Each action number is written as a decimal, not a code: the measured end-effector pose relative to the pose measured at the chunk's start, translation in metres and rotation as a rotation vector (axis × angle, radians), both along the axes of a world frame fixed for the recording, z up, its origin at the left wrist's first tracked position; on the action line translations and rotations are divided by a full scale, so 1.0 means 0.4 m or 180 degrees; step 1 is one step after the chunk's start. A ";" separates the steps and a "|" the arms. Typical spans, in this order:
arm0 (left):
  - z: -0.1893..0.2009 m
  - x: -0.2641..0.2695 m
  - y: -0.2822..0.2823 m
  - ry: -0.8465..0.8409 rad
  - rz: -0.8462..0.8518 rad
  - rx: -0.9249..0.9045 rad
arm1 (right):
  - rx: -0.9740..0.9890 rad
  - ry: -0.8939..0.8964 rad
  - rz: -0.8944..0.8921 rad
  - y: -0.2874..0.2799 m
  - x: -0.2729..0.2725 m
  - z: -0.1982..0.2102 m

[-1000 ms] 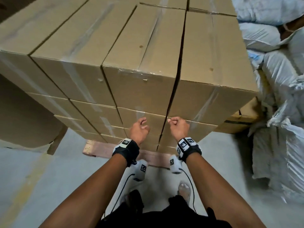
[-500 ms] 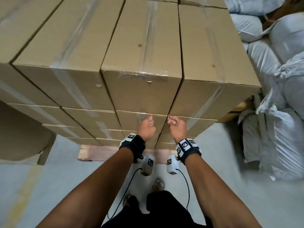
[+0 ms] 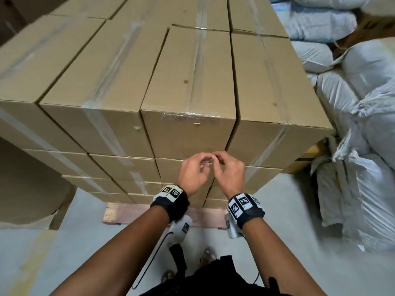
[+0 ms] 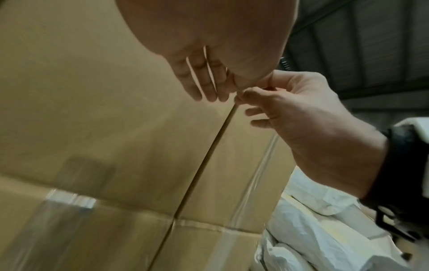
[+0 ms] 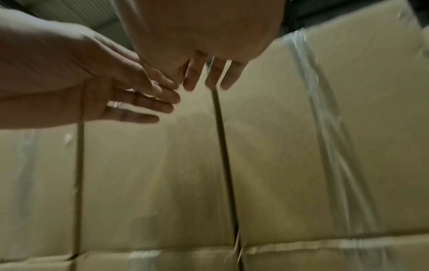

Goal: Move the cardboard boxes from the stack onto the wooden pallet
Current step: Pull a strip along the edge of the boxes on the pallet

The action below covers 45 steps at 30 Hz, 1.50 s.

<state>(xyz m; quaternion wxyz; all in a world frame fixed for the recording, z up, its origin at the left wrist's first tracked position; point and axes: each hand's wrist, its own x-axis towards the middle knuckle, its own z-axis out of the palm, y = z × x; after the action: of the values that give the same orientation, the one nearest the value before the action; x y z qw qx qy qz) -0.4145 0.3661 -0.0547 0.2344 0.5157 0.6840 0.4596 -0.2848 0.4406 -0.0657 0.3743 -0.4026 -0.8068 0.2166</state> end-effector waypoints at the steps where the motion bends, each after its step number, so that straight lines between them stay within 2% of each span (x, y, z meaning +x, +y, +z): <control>1: 0.048 0.000 0.000 0.0291 -0.0073 0.0302 | 0.0428 0.0072 -0.0016 0.000 0.004 0.038; 4: 0.161 -0.016 0.031 0.1312 -0.0118 0.1103 | 0.1494 0.0069 -0.0428 0.035 0.031 0.149; 6: 0.223 -0.030 0.064 0.2013 -0.0037 0.1402 | 0.1684 -0.0235 -0.0823 0.067 0.058 0.212; 8: 0.269 -0.042 0.103 0.2565 0.0111 0.1180 | 0.1567 -0.0858 -0.0981 0.104 0.071 0.254; 10: 0.280 -0.047 0.141 0.2892 0.0082 0.0704 | 0.1438 -0.1411 -0.0876 0.138 0.065 0.263; 12: 0.264 -0.046 0.166 0.3104 -0.0022 0.0413 | 0.1406 -0.1609 -0.0686 0.157 0.048 0.249; 17: 0.231 -0.051 0.184 0.3197 0.0071 0.0557 | 0.1519 -0.1332 -0.0806 0.160 0.009 0.199; 25: 0.228 -0.058 0.181 0.3242 -0.0079 0.0567 | 0.1616 -0.1165 -0.0890 0.153 -0.008 0.193; 29: 0.255 -0.103 0.142 0.2804 -0.0468 0.0813 | 0.1554 -0.1069 -0.0808 0.109 -0.035 0.206; 31: 0.274 -0.150 0.115 0.2818 -0.0319 0.0925 | 0.1617 -0.0971 -0.0678 0.074 -0.075 0.218; 33: 0.287 -0.213 0.076 0.2895 0.0057 0.0916 | 0.1719 -0.0895 -0.0507 0.034 -0.130 0.232; 38: 0.306 -0.420 -0.052 0.3168 0.0698 0.0335 | 0.1945 -0.0959 -0.0151 -0.062 -0.319 0.272; 40: 0.298 -0.500 -0.102 0.3269 0.0681 0.0183 | 0.1971 -0.1097 -0.0110 -0.096 -0.402 0.280; 45: 0.252 -0.630 -0.154 0.3567 0.0010 0.0148 | 0.1703 -0.1343 -0.0431 -0.144 -0.530 0.245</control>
<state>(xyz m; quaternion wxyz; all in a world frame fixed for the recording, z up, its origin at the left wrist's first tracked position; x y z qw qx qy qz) -0.6665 0.3046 0.0463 -0.1769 0.6852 0.6944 0.1306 -0.4970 0.3829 0.0323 0.3050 -0.3787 -0.8661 -0.1159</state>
